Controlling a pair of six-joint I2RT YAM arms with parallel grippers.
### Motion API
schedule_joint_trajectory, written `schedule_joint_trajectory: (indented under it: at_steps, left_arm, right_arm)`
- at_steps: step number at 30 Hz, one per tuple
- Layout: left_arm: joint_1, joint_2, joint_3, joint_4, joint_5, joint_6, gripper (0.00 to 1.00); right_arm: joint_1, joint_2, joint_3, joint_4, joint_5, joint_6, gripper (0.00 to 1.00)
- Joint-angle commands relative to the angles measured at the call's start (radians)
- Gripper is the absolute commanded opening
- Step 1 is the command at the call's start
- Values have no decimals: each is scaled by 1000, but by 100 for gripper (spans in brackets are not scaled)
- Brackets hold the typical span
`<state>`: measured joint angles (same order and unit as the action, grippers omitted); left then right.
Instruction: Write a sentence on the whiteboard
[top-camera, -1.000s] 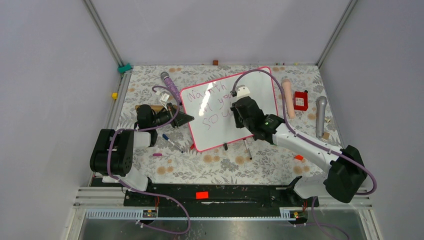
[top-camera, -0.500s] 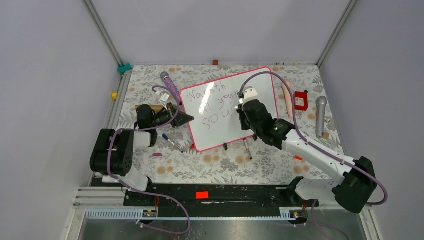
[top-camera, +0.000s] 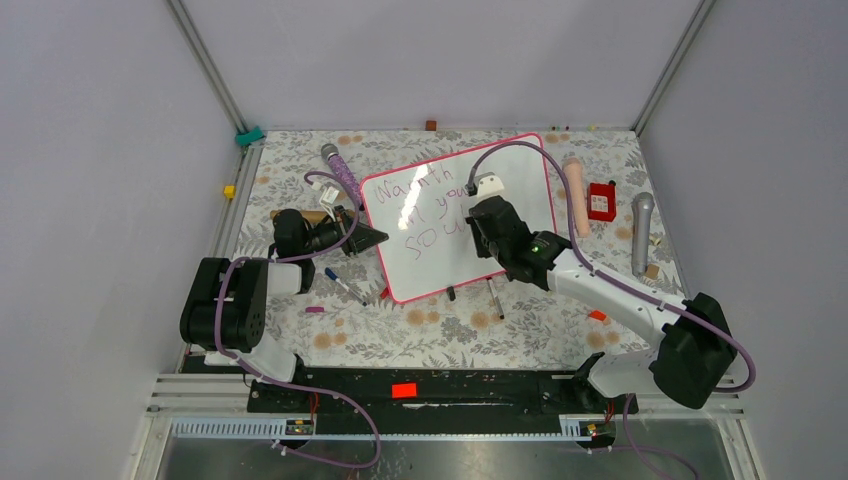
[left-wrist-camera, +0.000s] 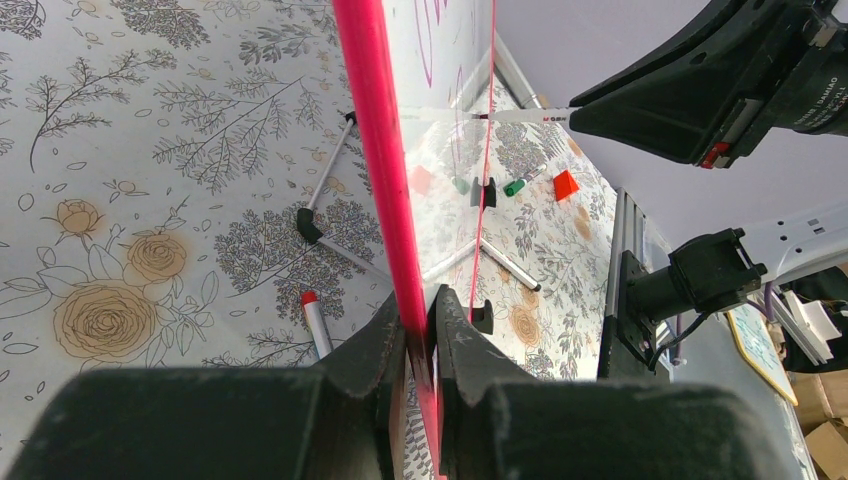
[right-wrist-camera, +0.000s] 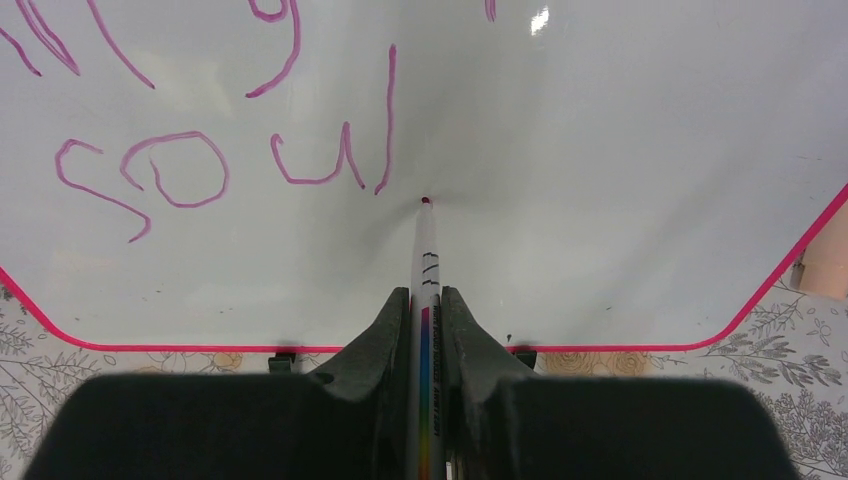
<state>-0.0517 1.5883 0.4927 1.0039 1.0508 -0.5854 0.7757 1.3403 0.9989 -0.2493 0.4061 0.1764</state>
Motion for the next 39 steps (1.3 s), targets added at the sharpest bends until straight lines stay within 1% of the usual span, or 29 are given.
schedule_joint_trajectory:
  at_steps: [1,5,6,9,13,17,20,23,28,30,31,35,38,39]
  left_arm:
    - [15,25,-6,14,-51,105,0]
    - [16,26,-6,15,-52,104,0]
    - [16,25,-6,15,-51,104,0]
    - [16,27,-7,15,-52,102,0]
    - [16,28,-6,16,-50,102,0]
    - [20,32,-5,24,-42,94,0]
    - [32,44,-18,99,-30,53,10]
    - [51,55,-51,212,-25,-18,26]
    - [108,79,-107,431,-19,-134,56]
    - [114,82,-110,457,-5,-148,96]
    - [115,74,-115,458,-9,-144,99]
    - [124,7,-162,448,-51,-110,99]
    - [140,-74,-185,342,-91,-91,99]
    - [146,-115,-199,302,-121,-84,96]
  right_arm:
    - [-6,-1,37,58,-35,5,0]
    - [-6,-1,30,58,62,5,0]
    - [-6,-1,30,58,64,2,0]
    - [-6,-5,26,58,-4,-4,0]
    - [-6,-12,20,58,23,5,0]
    - [-6,-70,13,41,-26,26,0]
    - [-6,-176,-59,105,-36,38,0]
    - [-6,-260,-99,110,-48,51,0]
    - [-7,-332,-132,97,-71,69,0]
    - [-6,-356,-148,100,-75,77,0]
    - [-6,-367,-154,101,-77,79,0]
    - [-6,-401,-171,101,-91,84,0]
    - [-6,-422,-179,102,-107,94,0]
    - [-7,-428,-181,103,-112,98,0]
